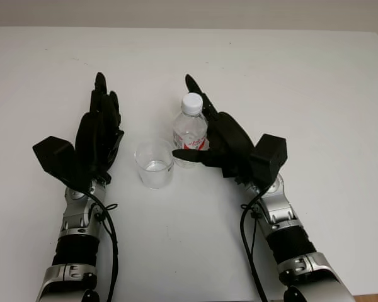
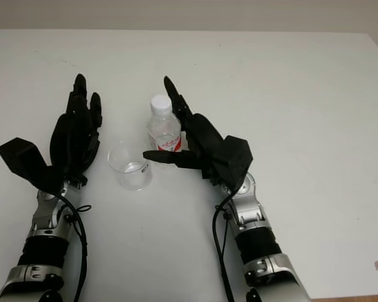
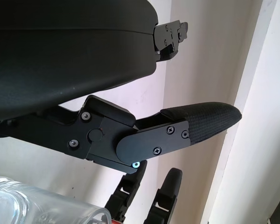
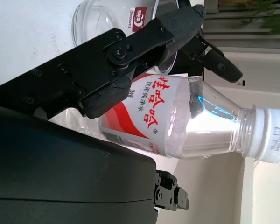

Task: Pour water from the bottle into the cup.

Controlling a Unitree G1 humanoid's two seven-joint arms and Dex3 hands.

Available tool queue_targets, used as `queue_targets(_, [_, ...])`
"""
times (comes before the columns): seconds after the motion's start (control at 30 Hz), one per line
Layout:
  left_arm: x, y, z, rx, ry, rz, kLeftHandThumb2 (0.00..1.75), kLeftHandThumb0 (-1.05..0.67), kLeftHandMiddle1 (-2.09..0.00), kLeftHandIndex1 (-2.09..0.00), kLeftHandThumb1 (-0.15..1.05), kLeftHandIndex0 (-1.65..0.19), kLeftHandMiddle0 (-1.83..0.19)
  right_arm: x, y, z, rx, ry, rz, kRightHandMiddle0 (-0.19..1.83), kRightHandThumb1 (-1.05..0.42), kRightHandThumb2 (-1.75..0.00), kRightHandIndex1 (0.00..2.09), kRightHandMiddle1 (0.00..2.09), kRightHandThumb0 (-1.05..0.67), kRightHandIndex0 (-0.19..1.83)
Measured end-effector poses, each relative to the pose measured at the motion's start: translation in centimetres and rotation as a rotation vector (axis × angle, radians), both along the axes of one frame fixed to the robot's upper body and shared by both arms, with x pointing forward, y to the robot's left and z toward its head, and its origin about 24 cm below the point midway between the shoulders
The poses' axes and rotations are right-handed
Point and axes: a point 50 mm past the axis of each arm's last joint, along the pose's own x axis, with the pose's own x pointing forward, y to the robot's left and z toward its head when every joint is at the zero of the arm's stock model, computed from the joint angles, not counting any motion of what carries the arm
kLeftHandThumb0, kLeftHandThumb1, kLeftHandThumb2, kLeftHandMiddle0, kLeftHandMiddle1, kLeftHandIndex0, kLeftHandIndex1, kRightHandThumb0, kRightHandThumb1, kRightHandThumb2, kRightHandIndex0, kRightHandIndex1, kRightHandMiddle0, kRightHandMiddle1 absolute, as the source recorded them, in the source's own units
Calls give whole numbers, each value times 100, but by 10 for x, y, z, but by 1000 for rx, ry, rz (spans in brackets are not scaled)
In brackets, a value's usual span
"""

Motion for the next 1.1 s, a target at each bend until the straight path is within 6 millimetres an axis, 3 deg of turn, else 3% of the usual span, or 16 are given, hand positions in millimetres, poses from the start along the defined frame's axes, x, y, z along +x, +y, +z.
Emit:
queue_targets(0.2, [0, -3, -1, 2, 4, -3, 70, -82, -2, 0, 105, 19, 19, 0, 6, 2, 46, -8, 5, -16, -78, -5, 9, 2, -75, -3])
queue_targets(0.3, [0, -3, -1, 1, 4, -2, 70, -82, -3, 0, 105, 19, 19, 0, 6, 3, 64, -8, -16, 6, -78, -5, 23, 22, -69, 12])
queue_targets(0.33, [0, -3, -2, 1, 5, 0, 70, -82, -3, 0, 105, 19, 19, 0, 5, 3, 71, -9, -30, -2, -79, -5, 74, 86, -68, 6])
queue_targets(0.4, [0, -3, -2, 3, 6, 1, 70, -82, -3, 0, 105, 19, 19, 1, 5, 4, 83, -16, -56, 10, -84, -6, 159, 161, -66, 17])
queue_targets(0.43, [0, -3, -2, 3, 6, 2, 70, -82, -4, 0, 105, 19, 19, 1, 5, 4, 90, -20, -69, 22, -87, -6, 181, 180, -63, 36])
queue_targets(0.5, [0, -3, -2, 3, 6, 2, 70, -82, -4, 0, 105, 19, 19, 1, 5, 5, 93, -24, -96, 39, -94, -7, 203, 202, -60, 73])
queue_targets(0.57, [0, -3, -2, 3, 7, 3, 70, -82, -3, 0, 105, 19, 19, 1, 5, 5, 84, -37, -113, 48, -97, -7, 207, 207, -59, 88])
queue_targets(0.63, [0, -3, -2, 3, 7, 2, 70, -82, -3, 0, 105, 19, 19, 1, 6, 6, 68, -54, -120, 74, -102, -7, 209, 209, -58, 111])
queue_targets(0.8, [-1, -3, -2, 3, 6, -1, 70, -81, -2, 0, 105, 19, 19, 0, 7, 8, 26, -81, -125, 110, -105, -15, 209, 209, -55, 136])
queue_targets(0.93, [-1, -3, -2, 1, 5, -3, 70, -82, -3, 0, 105, 19, 19, 0, 6, 10, 1, -91, -118, 123, -105, -24, 209, 209, -52, 154])
queue_targets(1.1, [0, -3, -2, 1, 6, 3, 70, -82, -2, 0, 105, 19, 19, -2, 5, 11, -20, -121, -145, 132, -105, -29, 209, 209, -48, 160])
